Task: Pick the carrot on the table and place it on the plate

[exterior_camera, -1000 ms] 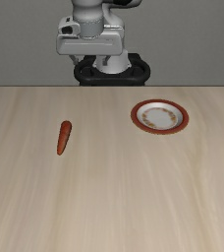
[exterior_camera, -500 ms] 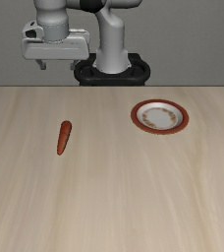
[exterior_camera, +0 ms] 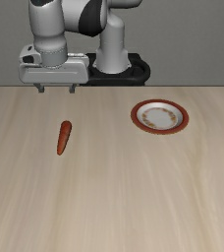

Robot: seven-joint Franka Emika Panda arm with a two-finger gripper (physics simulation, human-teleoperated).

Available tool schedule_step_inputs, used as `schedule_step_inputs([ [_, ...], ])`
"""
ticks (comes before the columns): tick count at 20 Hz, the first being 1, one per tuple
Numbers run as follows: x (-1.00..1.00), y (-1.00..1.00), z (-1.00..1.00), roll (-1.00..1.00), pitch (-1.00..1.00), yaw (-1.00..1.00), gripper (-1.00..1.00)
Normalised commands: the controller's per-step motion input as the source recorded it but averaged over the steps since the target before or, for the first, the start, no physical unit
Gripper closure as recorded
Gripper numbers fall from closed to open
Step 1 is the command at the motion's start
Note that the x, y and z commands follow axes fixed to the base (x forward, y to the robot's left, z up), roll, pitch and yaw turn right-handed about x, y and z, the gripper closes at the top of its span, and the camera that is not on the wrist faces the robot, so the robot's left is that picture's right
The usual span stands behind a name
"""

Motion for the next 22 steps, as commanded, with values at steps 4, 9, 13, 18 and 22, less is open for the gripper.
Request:
schedule_step_inputs([
  [4,0.0,0.0,-1.0,0.0,0.0,0.0,-1.0],
  [9,0.0,0.0,-1.0,0.0,0.0,0.0,-1.0],
  [13,0.0,0.0,-1.0,0.0,0.0,0.0,-1.0],
  [18,0.0,0.0,-0.4,0.0,0.0,0.0,1.0],
  [22,0.0,0.0,0.0,0.0,0.0,0.0,1.0],
])
